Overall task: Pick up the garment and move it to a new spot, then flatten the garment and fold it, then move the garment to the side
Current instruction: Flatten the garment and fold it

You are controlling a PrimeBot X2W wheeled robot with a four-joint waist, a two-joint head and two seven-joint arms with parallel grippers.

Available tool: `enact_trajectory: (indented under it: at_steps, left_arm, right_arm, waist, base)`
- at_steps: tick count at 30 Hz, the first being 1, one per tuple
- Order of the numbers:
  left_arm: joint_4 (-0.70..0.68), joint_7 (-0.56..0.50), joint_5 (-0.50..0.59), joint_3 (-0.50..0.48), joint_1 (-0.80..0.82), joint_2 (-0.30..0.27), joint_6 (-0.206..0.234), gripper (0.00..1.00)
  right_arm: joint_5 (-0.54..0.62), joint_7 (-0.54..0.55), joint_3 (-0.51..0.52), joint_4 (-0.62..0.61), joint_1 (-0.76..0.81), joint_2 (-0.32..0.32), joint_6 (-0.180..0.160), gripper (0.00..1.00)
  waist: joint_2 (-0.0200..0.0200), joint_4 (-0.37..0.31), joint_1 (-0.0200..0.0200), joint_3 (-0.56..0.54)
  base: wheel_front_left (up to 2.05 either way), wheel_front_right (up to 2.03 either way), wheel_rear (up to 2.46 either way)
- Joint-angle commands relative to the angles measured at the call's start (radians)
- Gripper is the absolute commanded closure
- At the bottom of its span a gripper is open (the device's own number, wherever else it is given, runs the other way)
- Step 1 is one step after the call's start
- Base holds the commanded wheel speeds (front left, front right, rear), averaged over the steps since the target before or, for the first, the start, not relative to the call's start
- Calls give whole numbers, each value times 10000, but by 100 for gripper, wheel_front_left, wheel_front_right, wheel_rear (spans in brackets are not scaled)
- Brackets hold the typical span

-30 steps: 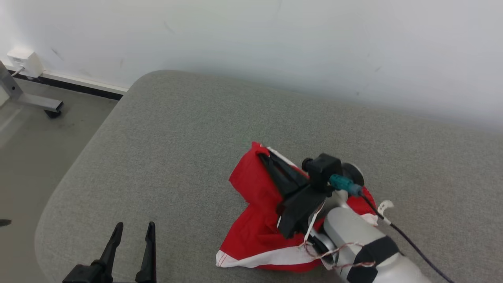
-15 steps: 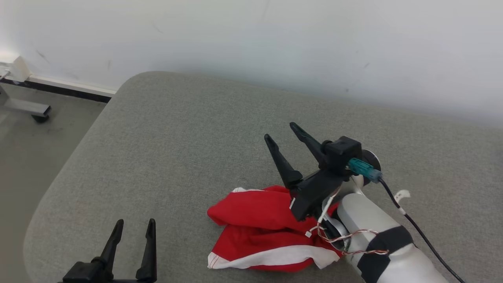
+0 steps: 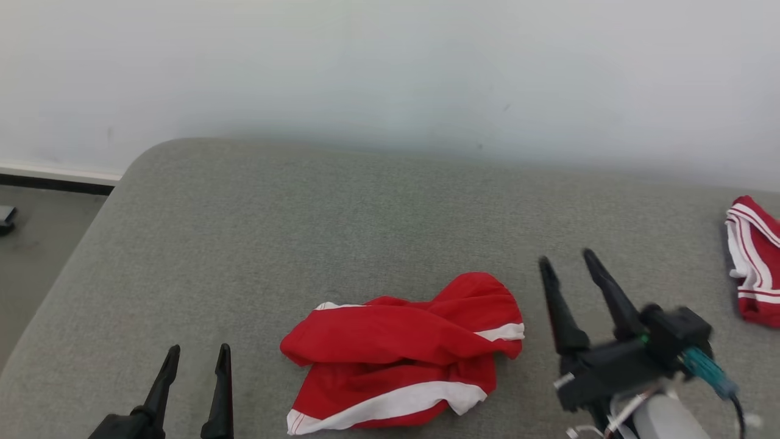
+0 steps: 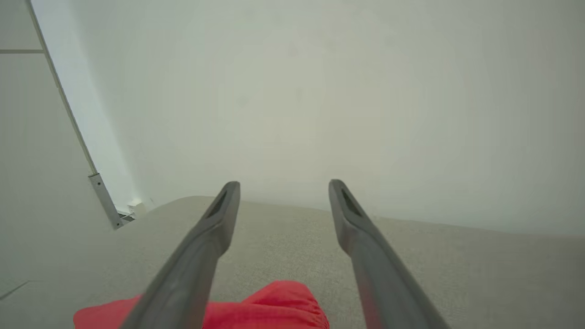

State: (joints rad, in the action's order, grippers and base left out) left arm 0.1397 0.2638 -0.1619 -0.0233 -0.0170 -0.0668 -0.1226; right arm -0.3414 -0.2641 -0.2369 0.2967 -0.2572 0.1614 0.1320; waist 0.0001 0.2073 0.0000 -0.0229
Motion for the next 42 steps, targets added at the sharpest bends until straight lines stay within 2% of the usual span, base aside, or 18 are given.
enact_trajectory:
  at_steps: [1,8,16,24,29,35,42]
  left_arm:
    - [-56,4,83,-49,-118,11,29,0]
    - [-189,4,149,-195,-195,-45,48,0]
    - [-249,4,232,-323,-252,-115,58,0]
    - [-213,4,57,-177,-52,-375,-19,0]
    - [-199,4,13,-90,61,-399,-45,0]
    - [-150,4,-44,80,220,-333,-62,0]
    - [-108,4,-114,210,472,-241,-78,0]
  right_arm:
    - [80,4,259,-251,454,34,-30,0]
    - [275,3,1817,-1509,2608,-347,-30,0]
    - [507,3,2180,-1844,3508,-660,-30,0]
    - [422,3,2024,-1632,3340,-746,-30,0]
    - [440,3,1678,-1192,3063,-585,-30,0]
    - [466,149,922,-190,1926,-193,-30,0]
    - [397,862,335,1462,178,-135,-30,0]
  waist:
    - [-1,-191,0,-85]
    - [-1,-419,0,-119]
    - [-1,-645,0,-16]
    - [-1,-810,0,92]
    - [-1,-810,0,160]
    - [-1,-562,0,417]
    - [-1,38,0,890]
  base:
    - [0,0,0]
    - [0,0,0]
    - [0,0,0]
    - [0,0,0]
    - [0,0,0]
    - [0,0,0]
    - [0,0,0]
